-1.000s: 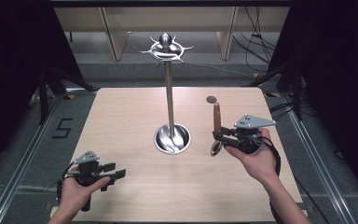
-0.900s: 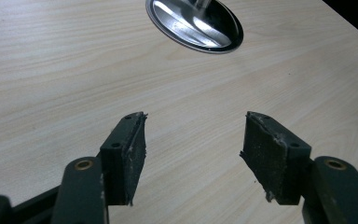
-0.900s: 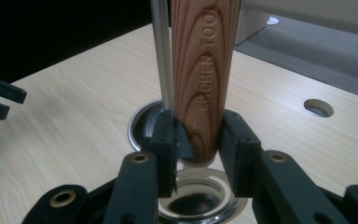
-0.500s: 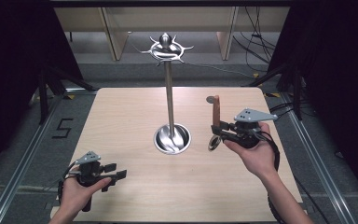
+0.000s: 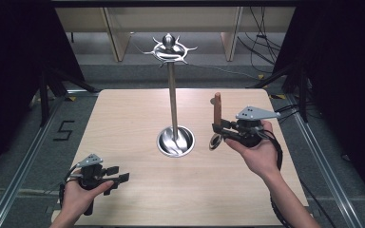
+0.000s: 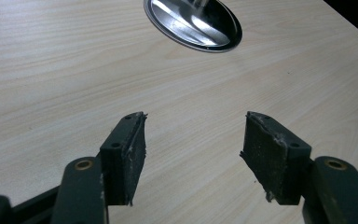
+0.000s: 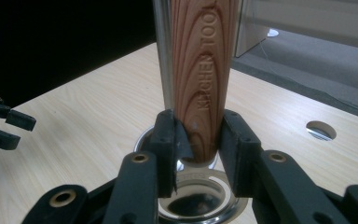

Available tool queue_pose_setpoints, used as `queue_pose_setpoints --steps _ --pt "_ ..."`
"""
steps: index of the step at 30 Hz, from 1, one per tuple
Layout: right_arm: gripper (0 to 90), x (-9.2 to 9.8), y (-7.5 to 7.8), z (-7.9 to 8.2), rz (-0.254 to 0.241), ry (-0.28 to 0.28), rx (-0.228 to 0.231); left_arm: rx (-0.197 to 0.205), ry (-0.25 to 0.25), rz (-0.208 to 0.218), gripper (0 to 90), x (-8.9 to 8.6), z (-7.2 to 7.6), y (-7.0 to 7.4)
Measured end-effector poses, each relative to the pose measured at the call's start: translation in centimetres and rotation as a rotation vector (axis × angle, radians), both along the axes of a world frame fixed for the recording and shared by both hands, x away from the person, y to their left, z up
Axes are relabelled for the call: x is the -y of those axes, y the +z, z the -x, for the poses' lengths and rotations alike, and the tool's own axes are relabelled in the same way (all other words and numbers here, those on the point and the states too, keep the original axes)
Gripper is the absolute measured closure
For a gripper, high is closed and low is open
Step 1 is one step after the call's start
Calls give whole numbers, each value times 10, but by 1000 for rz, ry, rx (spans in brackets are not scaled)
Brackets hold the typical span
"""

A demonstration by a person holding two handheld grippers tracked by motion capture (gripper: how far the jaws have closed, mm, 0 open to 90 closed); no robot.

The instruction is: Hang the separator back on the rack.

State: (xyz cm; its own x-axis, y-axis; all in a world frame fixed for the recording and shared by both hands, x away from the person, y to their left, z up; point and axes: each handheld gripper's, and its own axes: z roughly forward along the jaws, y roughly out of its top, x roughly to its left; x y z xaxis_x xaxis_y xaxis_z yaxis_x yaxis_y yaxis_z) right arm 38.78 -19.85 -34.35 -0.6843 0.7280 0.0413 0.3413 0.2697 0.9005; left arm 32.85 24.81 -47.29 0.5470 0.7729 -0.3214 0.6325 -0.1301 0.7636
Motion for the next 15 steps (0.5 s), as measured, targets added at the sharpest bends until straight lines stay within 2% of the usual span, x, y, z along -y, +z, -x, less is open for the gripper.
queue_pose_setpoints --steps 1,2,3,4,7,8,10,12,15 --pt "696 -1 1 -1 0 11 2 1 0 0 383 0 0 0" --pt "696 -2 1 0 -15 -3 -11 1 0 1 383 0 0 0" --pt "696 -4 1 -1 -22 -1 11 1 -1 1 383 0 0 0" --pt "696 -4 2 0 -21 -9 -9 0 0 2 383 0 0 0" --pt "696 -5 5 -2 -7 5 3 0 -1 2 383 0 0 0" --pt "696 -7 5 -1 -16 -4 -18 0 -2 -1 383 -1 0 0" --pt "696 -8 5 -3 -22 -6 14 0 -4 -3 383 -1 0 1" --pt "696 -10 6 -2 -33 -11 -4 1 -2 -1 383 -1 0 1" --pt "696 -11 6 -3 -31 -4 4 1 -4 -3 383 -1 0 0"
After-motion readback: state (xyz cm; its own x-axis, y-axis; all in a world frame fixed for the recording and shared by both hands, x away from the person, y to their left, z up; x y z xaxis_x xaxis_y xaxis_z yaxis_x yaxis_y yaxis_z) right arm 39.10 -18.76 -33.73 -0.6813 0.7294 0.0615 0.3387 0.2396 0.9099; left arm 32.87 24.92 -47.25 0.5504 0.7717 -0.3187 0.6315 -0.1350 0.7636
